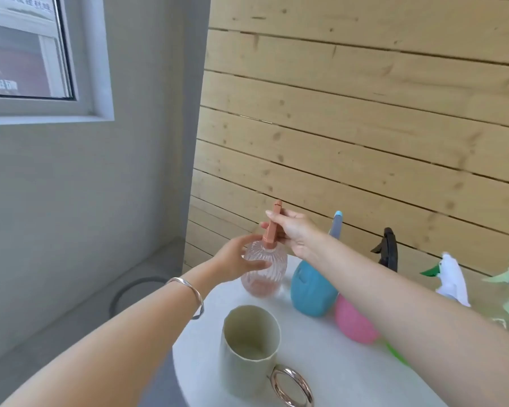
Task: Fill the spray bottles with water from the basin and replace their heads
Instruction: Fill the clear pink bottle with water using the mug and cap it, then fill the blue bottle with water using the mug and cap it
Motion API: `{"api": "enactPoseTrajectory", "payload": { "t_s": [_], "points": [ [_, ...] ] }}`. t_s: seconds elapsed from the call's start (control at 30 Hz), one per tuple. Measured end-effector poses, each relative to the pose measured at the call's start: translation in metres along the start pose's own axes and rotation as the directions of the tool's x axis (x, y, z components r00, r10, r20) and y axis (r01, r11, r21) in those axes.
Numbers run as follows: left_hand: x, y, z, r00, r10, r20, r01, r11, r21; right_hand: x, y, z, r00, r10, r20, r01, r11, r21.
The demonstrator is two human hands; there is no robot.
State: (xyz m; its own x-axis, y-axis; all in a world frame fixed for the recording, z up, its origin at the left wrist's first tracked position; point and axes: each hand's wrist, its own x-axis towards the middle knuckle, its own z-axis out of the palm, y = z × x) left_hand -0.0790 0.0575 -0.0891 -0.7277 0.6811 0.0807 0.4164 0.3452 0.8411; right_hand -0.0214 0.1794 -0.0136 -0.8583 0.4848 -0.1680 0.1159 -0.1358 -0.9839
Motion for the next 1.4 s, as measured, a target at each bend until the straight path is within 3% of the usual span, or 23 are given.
{"api": "enactPoseTrajectory", "payload": {
  "t_s": [0.13, 0.27, 0.33, 0.4, 0.5, 0.57, 0.7, 0.87, 1.03, 1.23, 1.33, 1.4],
  "points": [
    [0.006, -0.003, 0.006, 1.000, 0.011, 0.003, -0.011, 1.000, -0.011, 0.005, 0.000, -0.004, 0.999, -0.004, -0.036, 0.001, 0.998, -0.060],
    [0.007, -0.006, 0.007, 1.000, 0.020, 0.001, -0.020, 1.000, -0.013, -0.005, -0.018, -0.003, 0.999, 0.019, -0.045, -0.033, 0.942, -0.335],
    [0.006, -0.007, 0.006, 1.000, 0.020, -0.003, -0.020, 1.000, -0.020, -0.016, -0.038, -0.011, 0.998, -0.044, -0.033, 0.021, 0.859, -0.512],
    [0.007, -0.008, 0.006, 1.000, 0.022, 0.010, -0.022, 0.999, -0.032, -0.033, -0.057, -0.025, 0.978, -0.209, -0.022, 0.150, 0.766, -0.625],
    [0.008, -0.004, 0.008, 0.999, 0.024, 0.040, -0.022, 0.999, -0.044, -0.062, -0.058, -0.049, 0.872, -0.487, -0.044, 0.364, 0.707, -0.607],
    [0.008, -0.001, 0.010, 0.998, 0.028, 0.048, -0.025, 0.999, -0.048, -0.071, -0.043, -0.062, 0.798, -0.594, -0.100, 0.414, 0.661, -0.625],
    [0.007, 0.005, 0.015, 0.998, 0.039, 0.054, -0.038, 0.999, -0.037, -0.071, -0.003, -0.080, 0.788, -0.570, -0.234, 0.315, 0.699, -0.642],
    [0.008, 0.003, 0.021, 0.999, 0.014, 0.041, -0.012, 0.999, -0.038, -0.062, 0.028, -0.079, 0.839, -0.480, -0.256, 0.258, 0.766, -0.589],
    [0.003, 0.009, 0.022, 0.997, -0.013, -0.076, 0.007, 0.997, -0.079, -0.051, 0.041, -0.073, 0.848, -0.451, -0.277, 0.233, 0.788, -0.570],
    [-0.021, 0.034, 0.017, 0.981, -0.002, -0.193, -0.009, 0.998, -0.058, -0.048, 0.043, -0.079, 0.795, -0.491, -0.357, 0.211, 0.775, -0.596],
    [-0.042, 0.055, 0.012, 0.966, 0.089, -0.242, -0.092, 0.996, -0.001, -0.061, 0.027, -0.078, 0.729, -0.574, -0.372, 0.316, 0.765, -0.561],
    [-0.058, 0.074, 0.009, 0.951, 0.169, -0.260, -0.177, 0.984, -0.009, -0.081, 0.004, -0.070, 0.655, -0.670, -0.351, 0.461, 0.721, -0.517]
  ]
}}
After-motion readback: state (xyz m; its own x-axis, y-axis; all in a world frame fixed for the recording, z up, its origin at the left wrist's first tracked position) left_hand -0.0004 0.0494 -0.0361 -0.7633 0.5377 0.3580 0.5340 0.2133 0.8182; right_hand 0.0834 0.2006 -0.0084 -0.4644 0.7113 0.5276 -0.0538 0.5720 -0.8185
